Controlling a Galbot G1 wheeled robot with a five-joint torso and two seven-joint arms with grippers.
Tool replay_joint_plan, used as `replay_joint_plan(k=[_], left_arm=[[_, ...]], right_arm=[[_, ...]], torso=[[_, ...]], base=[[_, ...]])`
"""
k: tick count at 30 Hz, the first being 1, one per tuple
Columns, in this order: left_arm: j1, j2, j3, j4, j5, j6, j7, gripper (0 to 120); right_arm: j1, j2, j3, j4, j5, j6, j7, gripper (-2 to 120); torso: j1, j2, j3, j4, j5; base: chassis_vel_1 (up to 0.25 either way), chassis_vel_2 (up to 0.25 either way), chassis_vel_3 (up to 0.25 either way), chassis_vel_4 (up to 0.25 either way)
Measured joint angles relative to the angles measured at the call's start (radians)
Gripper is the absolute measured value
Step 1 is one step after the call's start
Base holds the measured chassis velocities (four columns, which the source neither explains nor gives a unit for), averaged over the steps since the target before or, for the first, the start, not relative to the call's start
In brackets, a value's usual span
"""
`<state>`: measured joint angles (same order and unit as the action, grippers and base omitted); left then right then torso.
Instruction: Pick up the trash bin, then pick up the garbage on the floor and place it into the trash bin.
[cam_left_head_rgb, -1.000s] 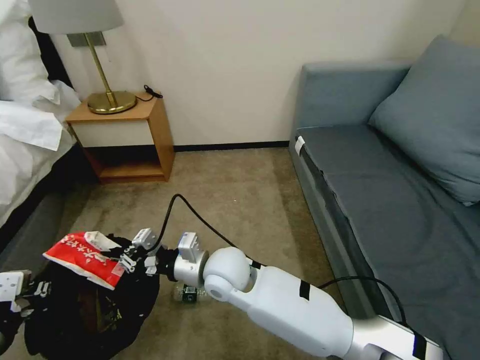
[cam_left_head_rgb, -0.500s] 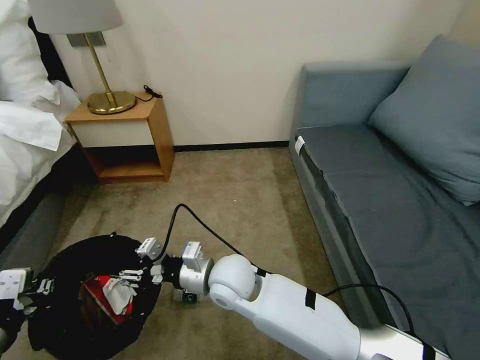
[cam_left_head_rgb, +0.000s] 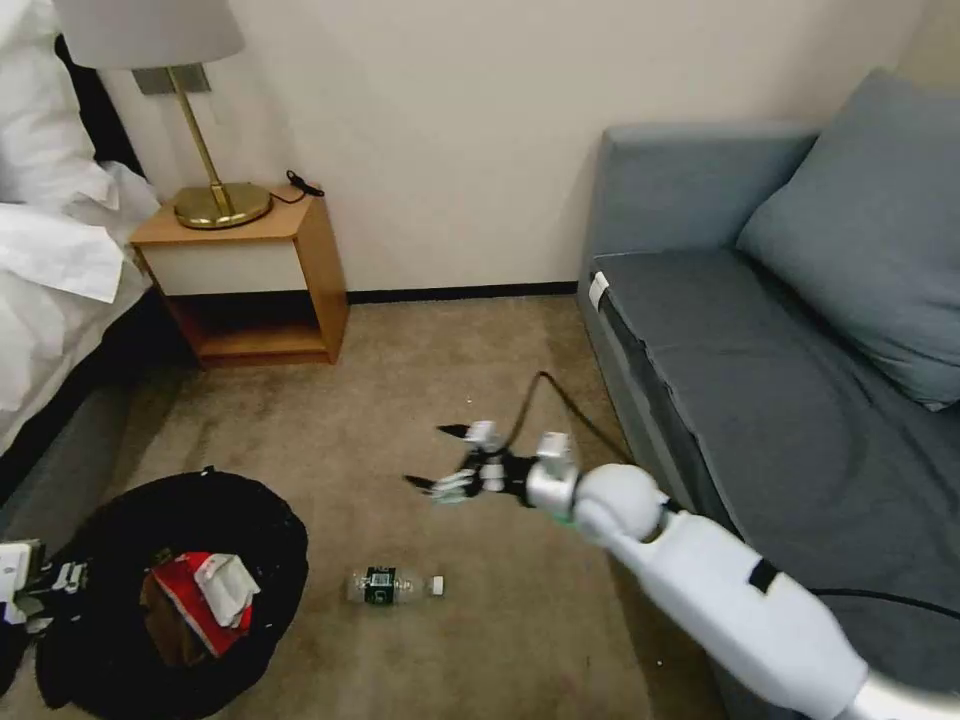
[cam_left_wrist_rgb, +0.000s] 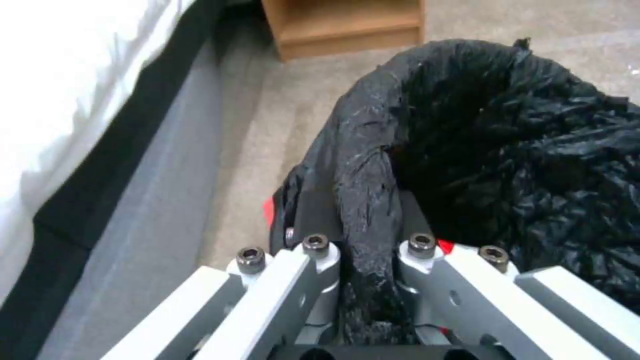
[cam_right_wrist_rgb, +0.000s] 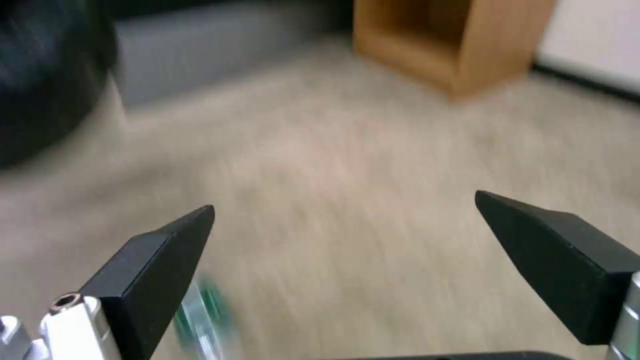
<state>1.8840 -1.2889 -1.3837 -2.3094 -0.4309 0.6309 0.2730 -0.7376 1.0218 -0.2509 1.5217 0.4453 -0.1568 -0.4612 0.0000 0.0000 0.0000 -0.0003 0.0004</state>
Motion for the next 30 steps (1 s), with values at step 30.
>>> replay_joint_plan(k=[30], left_arm=[[-0.036, -0.020, -0.058, 0.003, -0.053, 0.014, 0.005, 5]], right_arm=[[0.154, 0.389, -0.367, -0.622, -0.200, 0.051, -0.071, 100]], torso=[[0.000, 0.000, 0.000, 0.0003, -0.0005]], base=[[0.000, 0.000, 0.000, 0.000]])
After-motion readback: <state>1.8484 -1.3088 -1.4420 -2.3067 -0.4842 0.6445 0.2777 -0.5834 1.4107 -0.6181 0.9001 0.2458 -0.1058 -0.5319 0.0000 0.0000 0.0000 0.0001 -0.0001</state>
